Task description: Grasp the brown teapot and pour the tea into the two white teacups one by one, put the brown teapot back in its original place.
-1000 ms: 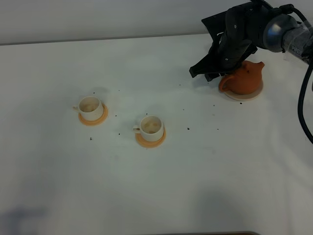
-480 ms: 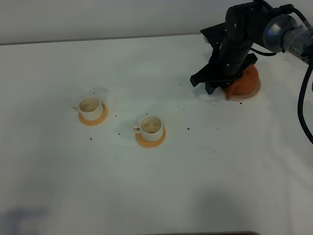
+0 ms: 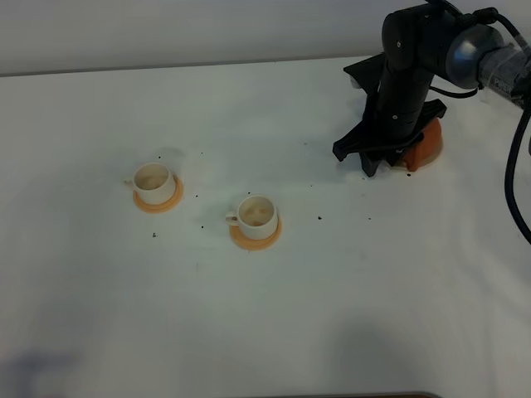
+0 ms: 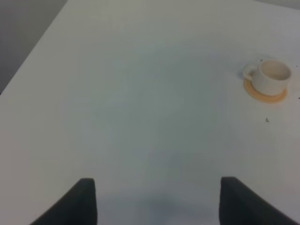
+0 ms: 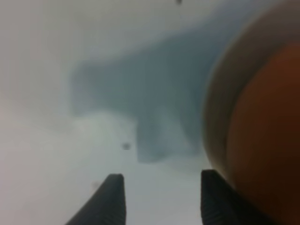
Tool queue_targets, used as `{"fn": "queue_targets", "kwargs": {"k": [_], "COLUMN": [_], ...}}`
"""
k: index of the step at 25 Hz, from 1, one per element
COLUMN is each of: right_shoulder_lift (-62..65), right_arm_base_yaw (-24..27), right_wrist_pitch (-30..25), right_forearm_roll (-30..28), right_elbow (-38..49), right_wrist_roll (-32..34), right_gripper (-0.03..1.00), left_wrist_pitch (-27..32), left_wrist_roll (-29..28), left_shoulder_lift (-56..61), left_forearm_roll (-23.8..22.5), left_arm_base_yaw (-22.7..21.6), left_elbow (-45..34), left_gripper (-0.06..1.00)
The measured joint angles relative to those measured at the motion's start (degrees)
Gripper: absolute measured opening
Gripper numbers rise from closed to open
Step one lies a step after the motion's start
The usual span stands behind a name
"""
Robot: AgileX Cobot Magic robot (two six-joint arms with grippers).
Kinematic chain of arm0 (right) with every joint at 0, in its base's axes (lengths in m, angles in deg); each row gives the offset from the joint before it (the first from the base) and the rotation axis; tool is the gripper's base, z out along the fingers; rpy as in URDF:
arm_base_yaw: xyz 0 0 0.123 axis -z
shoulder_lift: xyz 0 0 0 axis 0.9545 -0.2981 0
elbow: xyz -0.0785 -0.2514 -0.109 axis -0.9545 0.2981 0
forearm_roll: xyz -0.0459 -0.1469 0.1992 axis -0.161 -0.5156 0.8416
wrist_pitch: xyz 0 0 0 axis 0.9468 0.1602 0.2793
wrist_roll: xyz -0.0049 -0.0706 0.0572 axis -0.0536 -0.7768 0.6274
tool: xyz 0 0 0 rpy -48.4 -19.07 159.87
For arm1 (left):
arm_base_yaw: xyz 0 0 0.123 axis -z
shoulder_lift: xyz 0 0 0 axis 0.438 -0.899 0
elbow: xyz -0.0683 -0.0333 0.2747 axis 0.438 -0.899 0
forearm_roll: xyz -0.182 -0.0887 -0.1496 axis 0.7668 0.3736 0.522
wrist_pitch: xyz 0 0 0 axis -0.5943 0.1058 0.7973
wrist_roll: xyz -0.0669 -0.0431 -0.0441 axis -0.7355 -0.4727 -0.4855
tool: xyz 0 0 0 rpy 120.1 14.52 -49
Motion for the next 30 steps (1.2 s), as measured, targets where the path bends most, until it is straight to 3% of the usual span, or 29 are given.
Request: {"fn": "queue_targets", "kwargs": {"k": [12,30], "right_shoulder_lift": [0.0,0.0], "right_arm_base_yaw": [0.28,0.34], "right_wrist_pitch": [-5.55,-6.56], "right_forearm_roll": [-2.1,-6.53], "right_elbow": [0.0,0.0], "right_wrist_roll": [-1.09,-1.1], "right_gripper": [0.36,0.36], "left_wrist_pitch": [0.0,0.0], "left_wrist_roll": [0.0,0.0], "left_shoulder_lift": [0.0,0.0], "left_forearm_roll": [0.0,0.0], "left_arm_base_yaw": [0.0,0.0], "left_elbow": [0.0,0.0], "left_gripper": [0.55,0.55]}}
